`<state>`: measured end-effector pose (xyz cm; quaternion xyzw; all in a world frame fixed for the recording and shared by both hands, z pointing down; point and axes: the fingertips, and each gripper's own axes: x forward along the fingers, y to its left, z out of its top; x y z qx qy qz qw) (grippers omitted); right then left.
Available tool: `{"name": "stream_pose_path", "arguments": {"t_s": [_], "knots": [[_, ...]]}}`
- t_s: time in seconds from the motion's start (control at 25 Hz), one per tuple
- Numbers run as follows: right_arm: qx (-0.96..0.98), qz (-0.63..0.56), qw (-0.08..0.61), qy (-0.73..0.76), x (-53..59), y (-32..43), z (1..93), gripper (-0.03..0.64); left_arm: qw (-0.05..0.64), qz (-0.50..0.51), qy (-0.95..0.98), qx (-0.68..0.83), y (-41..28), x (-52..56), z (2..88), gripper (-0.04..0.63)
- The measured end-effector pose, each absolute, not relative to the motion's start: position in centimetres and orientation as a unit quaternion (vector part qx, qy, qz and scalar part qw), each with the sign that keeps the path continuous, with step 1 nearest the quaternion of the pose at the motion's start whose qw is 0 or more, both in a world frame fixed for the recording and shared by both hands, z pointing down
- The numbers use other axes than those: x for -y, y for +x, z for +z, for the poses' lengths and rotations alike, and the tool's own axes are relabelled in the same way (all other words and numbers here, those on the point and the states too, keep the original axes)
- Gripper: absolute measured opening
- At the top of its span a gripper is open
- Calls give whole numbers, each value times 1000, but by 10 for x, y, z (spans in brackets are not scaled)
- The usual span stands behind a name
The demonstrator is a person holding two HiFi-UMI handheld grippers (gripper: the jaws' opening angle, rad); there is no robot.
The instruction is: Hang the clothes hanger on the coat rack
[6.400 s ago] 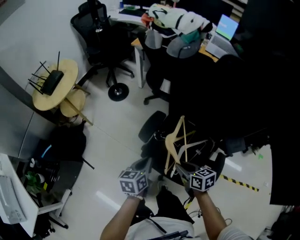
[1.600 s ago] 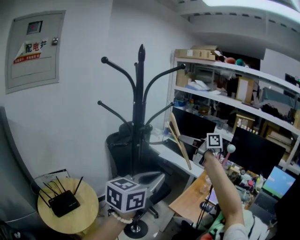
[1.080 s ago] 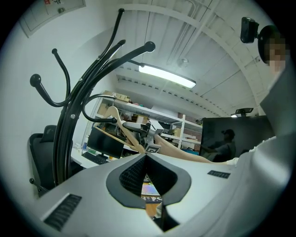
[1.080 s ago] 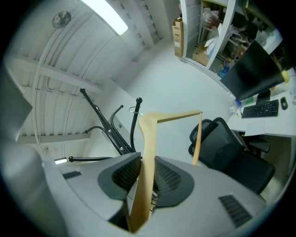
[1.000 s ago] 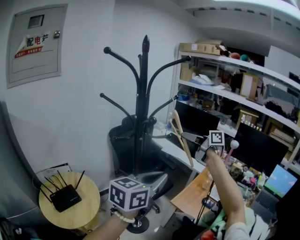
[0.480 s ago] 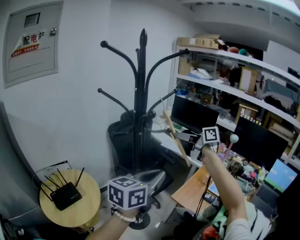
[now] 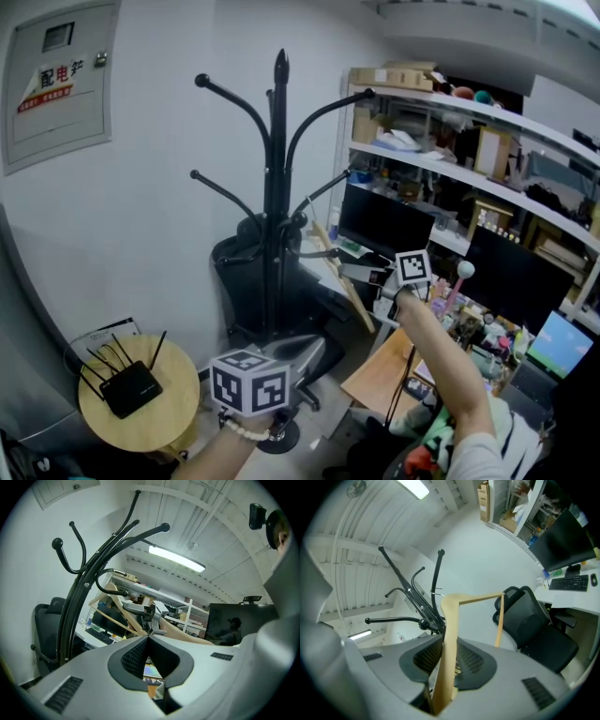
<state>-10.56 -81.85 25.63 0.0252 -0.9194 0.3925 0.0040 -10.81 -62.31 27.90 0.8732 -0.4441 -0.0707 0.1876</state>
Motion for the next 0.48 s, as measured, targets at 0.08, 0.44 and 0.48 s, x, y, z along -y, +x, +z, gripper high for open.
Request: {"name": "stream_pose_path", "arguments": {"t_s": [0.08, 0.44, 0.48], "knots": [[918, 397, 4, 18, 815, -107, 258, 109, 187, -69, 869, 452, -110, 626, 280, -2], [924, 382, 11, 21, 809, -119, 265, 110, 179, -45, 829, 528, -139, 650, 287, -2], [924, 382, 11, 18, 808, -122, 265, 109, 180, -46, 829, 527, -138, 650, 287, -2]]}}
